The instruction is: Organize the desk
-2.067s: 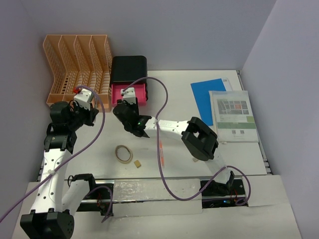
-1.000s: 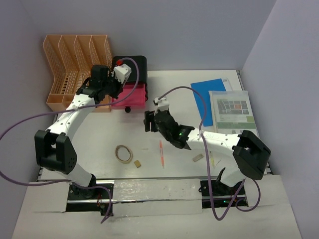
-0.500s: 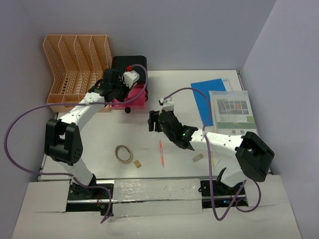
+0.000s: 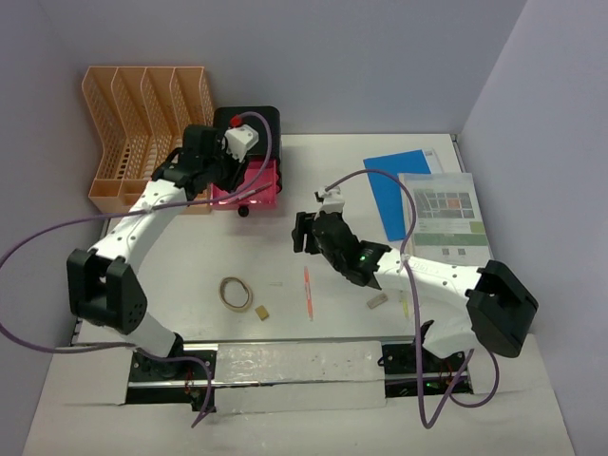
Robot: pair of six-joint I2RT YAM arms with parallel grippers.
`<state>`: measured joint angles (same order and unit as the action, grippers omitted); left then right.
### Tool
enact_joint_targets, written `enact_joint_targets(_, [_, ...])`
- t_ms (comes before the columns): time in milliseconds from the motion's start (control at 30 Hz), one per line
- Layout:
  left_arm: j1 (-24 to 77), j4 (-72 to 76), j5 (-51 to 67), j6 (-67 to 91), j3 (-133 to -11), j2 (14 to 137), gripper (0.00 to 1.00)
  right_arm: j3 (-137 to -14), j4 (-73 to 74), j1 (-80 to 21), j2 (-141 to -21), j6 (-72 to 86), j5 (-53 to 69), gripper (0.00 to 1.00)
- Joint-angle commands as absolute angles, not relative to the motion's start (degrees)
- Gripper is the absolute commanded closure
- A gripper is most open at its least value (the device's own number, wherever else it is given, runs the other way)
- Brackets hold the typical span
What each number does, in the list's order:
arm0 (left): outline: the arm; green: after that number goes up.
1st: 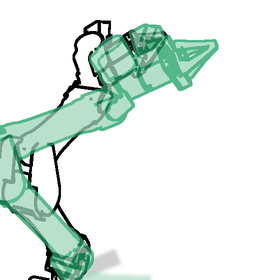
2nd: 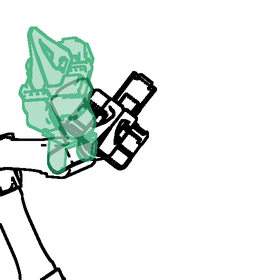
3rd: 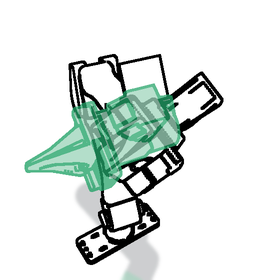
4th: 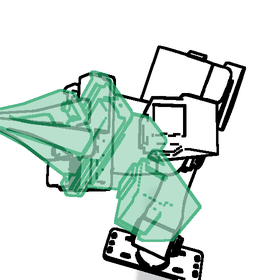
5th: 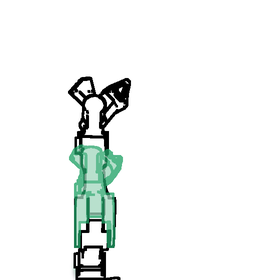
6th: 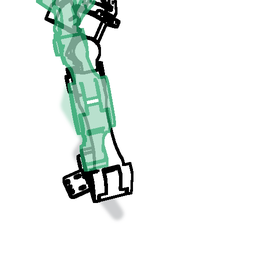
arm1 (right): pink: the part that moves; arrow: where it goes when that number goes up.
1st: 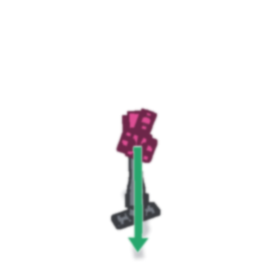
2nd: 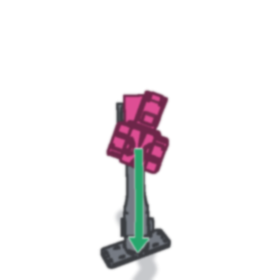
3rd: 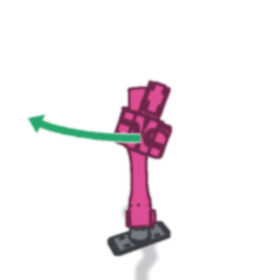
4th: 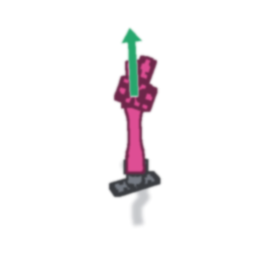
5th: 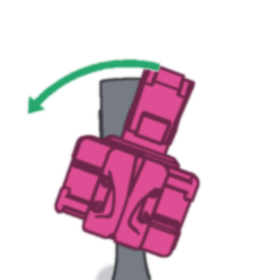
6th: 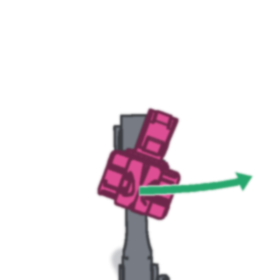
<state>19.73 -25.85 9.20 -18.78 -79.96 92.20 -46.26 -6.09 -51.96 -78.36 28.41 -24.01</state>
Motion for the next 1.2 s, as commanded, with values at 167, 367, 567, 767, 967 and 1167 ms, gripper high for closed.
enact_joint_targets(167, [19.9, -38.9, 9.7, -16.1, -80.3, 72.8, 0.47, -43.6, 5.7, -51.7, -71.9, 31.2, -21.3, 0.29])
enact_joint_targets(367, [18.5, -48.9, 0.1, -19.7, -68.1, 61.1, 0.40, -39.1, 8.2, -51.7, -65.8, 33.0, -22.0, 0.29])
enact_joint_targets(567, [7.7, -53.8, -0.1, -24.8, -59.6, 54.6, 0.35, -36.9, 11.2, -51.0, -61.9, 35.3, -23.3, 0.28])
enact_joint_targets(767, [-2.5, -51.9, 4.4, -28.3, -54.3, 57.0, 0.36, -33.9, 13.0, -49.0, -60.2, 36.7, -21.9, 0.29])
enact_joint_targets(967, [-4.9, -48.9, 7.7, -27.2, -50.1, 57.3, 0.37, -31.4, 14.3, -48.1, -58.4, 37.7, -21.5, 0.30])
enact_joint_targets(1167, [-4.9, -41.9, 5.9, -25.6, -44.8, 55.1, 0.37, -33.8, 16.3, -47.9, -63.5, 37.0, -18.6, 0.34])
